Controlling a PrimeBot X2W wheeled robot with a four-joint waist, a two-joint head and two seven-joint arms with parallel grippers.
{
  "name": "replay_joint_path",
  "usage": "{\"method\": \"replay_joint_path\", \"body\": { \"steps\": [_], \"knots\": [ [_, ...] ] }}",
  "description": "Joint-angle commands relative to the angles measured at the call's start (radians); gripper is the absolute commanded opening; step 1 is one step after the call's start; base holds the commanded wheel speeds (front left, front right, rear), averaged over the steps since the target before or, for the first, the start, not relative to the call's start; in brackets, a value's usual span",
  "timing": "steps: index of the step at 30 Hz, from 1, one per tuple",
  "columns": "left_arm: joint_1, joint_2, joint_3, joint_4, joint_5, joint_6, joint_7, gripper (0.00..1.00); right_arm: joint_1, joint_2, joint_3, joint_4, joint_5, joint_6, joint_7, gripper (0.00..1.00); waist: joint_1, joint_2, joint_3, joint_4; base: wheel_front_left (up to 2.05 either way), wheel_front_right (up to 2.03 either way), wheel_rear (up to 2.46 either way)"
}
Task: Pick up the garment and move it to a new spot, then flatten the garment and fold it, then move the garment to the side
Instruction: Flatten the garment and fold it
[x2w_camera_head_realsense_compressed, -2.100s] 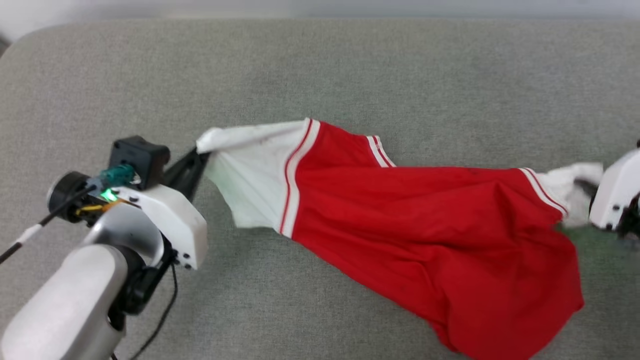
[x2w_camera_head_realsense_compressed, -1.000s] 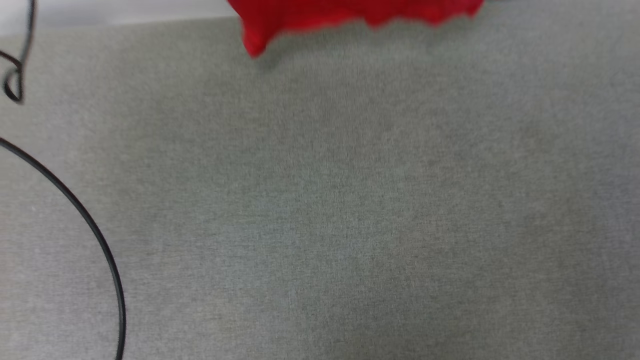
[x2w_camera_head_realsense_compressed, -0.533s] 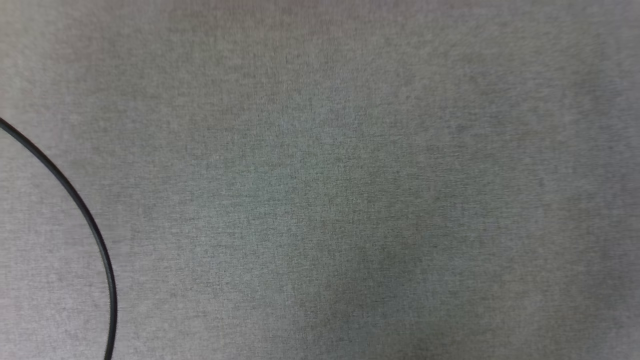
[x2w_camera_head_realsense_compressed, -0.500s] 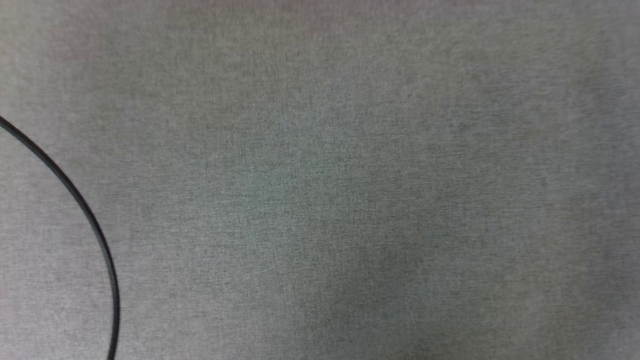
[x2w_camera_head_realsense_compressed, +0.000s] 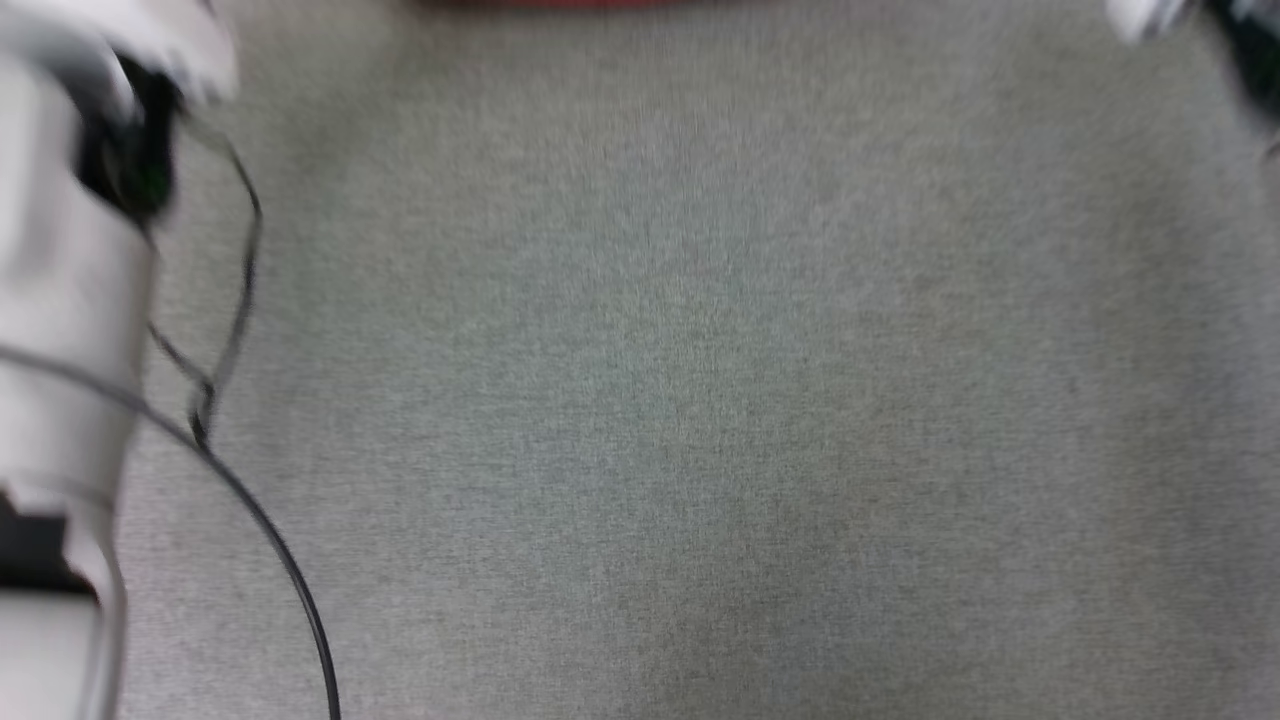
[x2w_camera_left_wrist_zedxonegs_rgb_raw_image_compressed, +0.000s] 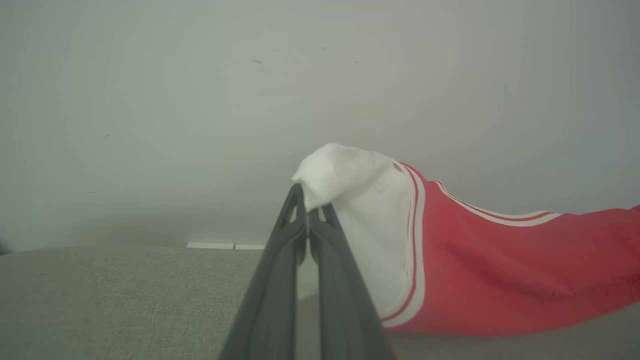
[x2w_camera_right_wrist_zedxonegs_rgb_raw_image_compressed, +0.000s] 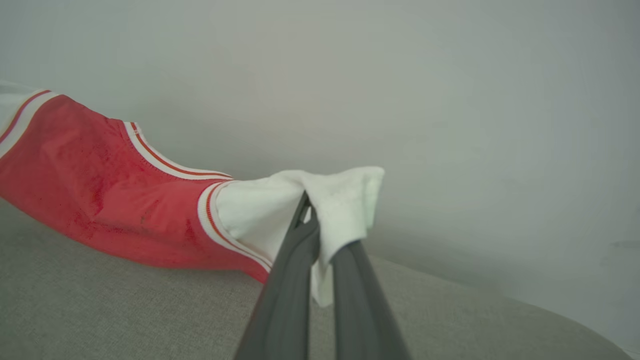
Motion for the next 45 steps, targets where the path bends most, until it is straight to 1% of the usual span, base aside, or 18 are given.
{"method": "replay_joint_path", "body": {
  "steps": [1,4,6,10,14,18,20,26,27,29,33,36,37,38,39,40,41,45],
  "knots": [
    [0.048,0.000,0.000,-0.014,-0.005,-0.003,-0.009,0.00,0.054,-0.008,0.002,-0.018,0.017,0.000,0.001,0.00,-0.0001,0.0000,-0.055,0.003,0.00,0.00,0.00],
    [0.195,-0.006,0.007,-0.056,-0.025,-0.004,-0.018,0.00,0.211,-0.014,0.003,-0.054,0.051,0.000,0.000,0.00,-0.0001,0.0000,-0.114,0.001,0.00,0.00,0.00],
    [0.292,0.002,0.018,-0.098,-0.026,-0.003,-0.022,0.00,0.307,-0.022,-0.002,-0.085,0.063,0.000,-0.001,0.00,-0.0001,0.0000,-0.151,0.000,0.00,0.00,0.00],
    [0.495,0.007,0.052,-0.217,-0.012,0.023,-0.023,0.00,0.505,-0.034,-0.031,-0.156,0.079,0.000,-0.001,0.00,-0.0001,0.0000,-0.217,0.003,0.00,0.00,0.00],
    [0.685,0.016,0.077,-0.343,-0.003,0.062,-0.024,0.00,0.692,-0.040,-0.078,-0.236,0.092,0.000,-0.002,0.00,-0.0001,0.0000,-0.283,0.006,0.00,0.00,0.00],
    [0.883,0.034,0.089,-0.462,-0.001,0.114,-0.024,0.00,0.886,-0.021,-0.138,-0.333,0.076,0.000,0.006,0.00,-0.0001,0.0000,-0.350,0.003,0.00,0.00,0.00],
    [0.982,0.039,0.092,-0.534,-0.009,0.149,-0.018,0.00,0.982,-0.008,-0.176,-0.391,0.071,0.000,0.011,0.00,-0.0001,0.0000,-0.375,0.004,0.00,0.00,0.00],
    [1.250,0.074,0.088,-0.744,-0.021,0.246,0.049,0.00,1.268,0.056,-0.309,-0.544,0.027,0.000,0.030,0.00,-0.0001,0.0000,-0.439,0.021,0.00,0.00,0.00],
    [1.348,0.094,0.097,-0.836,-0.024,0.294,0.069,0.00,1.393,0.104,-0.371,-0.620,-0.003,0.000,0.053,0.00,-0.0001,0.0000,-0.452,0.035,0.00,0.00,0.00],
    [1.406,0.104,0.101,-0.894,-0.014,0.328,0.076,0.00,1.475,0.147,-0.406,-0.667,-0.015,0.000,0.077,0.00,-0.0001,0.0000,-0.456,0.046,0.00,0.00,0.00],
    [1.476,0.115,0.097,-0.984,-0.002,0.371,0.088,0.00,1.577,0.209,-0.453,-0.737,-0.050,0.000,0.137,0.00,-0.0001,0.0000,-0.455,0.066,0.00,0.00,0.00],
    [1.491,0.115,0.093,-1.015,0.006,0.387,0.090,0.00,1.607,0.229,-0.462,-0.764,-0.058,0.000,0.158,0.00,-0.0001,0.0000,-0.452,0.074,0.00,0.00,0.00],
    [1.492,0.113,0.089,-1.030,0.013,0.391,0.089,0.00,1.615,0.234,-0.465,-0.774,-0.063,0.000,0.168,0.02,-0.0001,0.0000,-0.450,0.080,0.00,0.00,0.00],
    [1.489,0.112,0.083,-1.042,0.019,0.397,0.089,0.00,1.618,0.239,-0.465,-0.782,-0.067,0.000,0.176,0.43,-0.0001,0.0000,-0.448,0.086,0.00,0.00,0.00],
    [1.479,0.110,0.078,-1.052,0.025,0.398,0.089,0.00,1.612,0.242,-0.465,-0.794,-0.068,0.000,0.177,0.62,-0.0001,0.0000,-0.445,0.093,0.00,0.00,0.00],
    [1.469,0.108,0.073,-1.061,0.031,0.398,0.089,0.00,1.601,0.243,-0.469,-0.805,-0.070,0.000,0.177,0.98,-0.0001,0.0000,-0.443,0.100,0.00,0.00,0.00],
    [1.460,0.107,0.067,-1.070,0.039,0.400,0.090,0.00,1.592,0.242,-0.474,-0.815,-0.072,0.000,0.177,1.00,-0.0001,0.0000,-0.441,0.107,0.00,0.00,0.00],
    [1.428,0.101,0.050,-1.110,0.065,0.406,0.081,0.00,1.518,0.229,-0.543,-0.857,-0.074,0.000,0.148,1.00,-0.0001,0.0000,-0.414,0.136,0.00,0.00,0.00]
  ]
}}
